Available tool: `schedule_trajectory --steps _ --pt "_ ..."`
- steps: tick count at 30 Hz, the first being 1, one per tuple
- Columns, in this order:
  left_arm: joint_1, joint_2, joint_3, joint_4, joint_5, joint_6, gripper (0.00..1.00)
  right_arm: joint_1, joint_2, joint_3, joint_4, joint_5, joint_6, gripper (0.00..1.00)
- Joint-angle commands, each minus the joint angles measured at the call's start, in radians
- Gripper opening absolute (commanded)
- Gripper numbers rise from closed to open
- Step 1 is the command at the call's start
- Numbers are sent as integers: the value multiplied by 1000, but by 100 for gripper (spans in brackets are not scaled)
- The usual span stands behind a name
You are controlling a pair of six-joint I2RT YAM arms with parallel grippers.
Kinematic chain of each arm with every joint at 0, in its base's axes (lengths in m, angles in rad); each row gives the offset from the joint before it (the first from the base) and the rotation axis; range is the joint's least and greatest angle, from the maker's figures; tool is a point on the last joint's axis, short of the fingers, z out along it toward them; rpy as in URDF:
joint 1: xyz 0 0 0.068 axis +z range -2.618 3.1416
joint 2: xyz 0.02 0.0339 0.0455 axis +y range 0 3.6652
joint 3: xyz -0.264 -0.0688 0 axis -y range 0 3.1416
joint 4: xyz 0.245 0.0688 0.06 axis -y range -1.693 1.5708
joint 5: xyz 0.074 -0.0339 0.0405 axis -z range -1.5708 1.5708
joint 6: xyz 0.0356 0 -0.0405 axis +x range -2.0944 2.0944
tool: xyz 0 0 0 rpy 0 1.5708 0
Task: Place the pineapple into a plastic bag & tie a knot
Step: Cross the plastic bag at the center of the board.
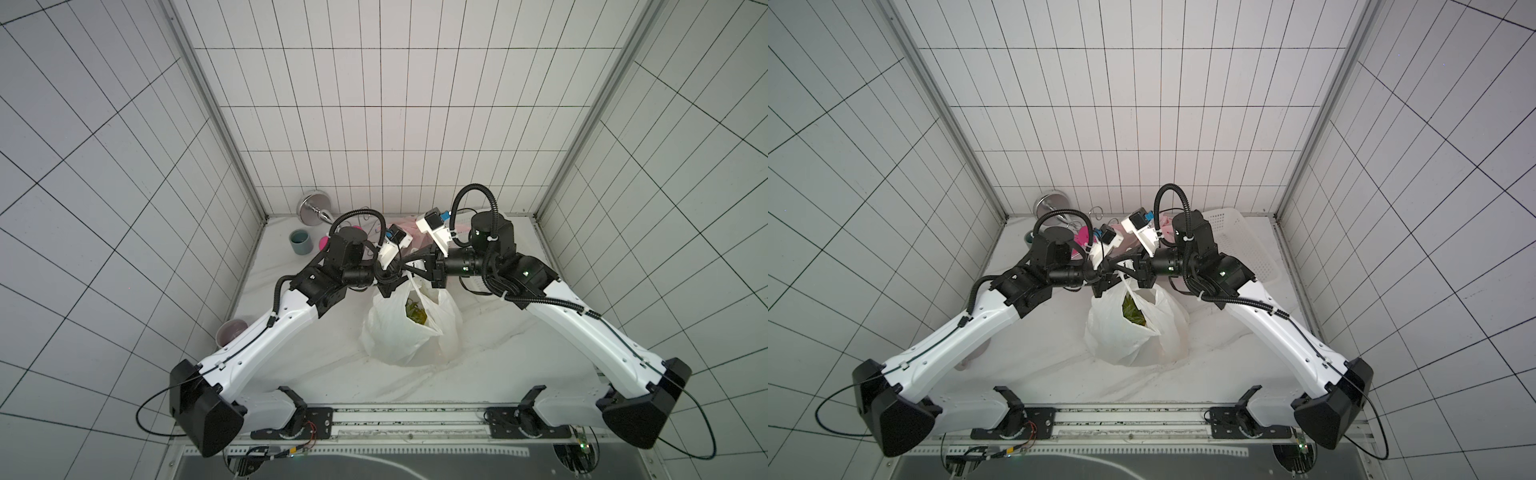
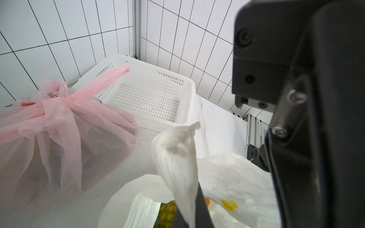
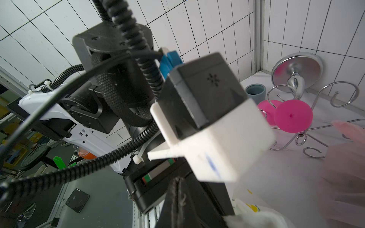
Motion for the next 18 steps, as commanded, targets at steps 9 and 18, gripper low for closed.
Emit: schedule_trajectory --steps 9,18 --pt "-11 -16 117 -176 26 145 31 -44 9 -38 -54 -77 -15 0" --pt "-1 -9 172 -266 72 179 41 -67 44 -1 -74 -104 -31 0"
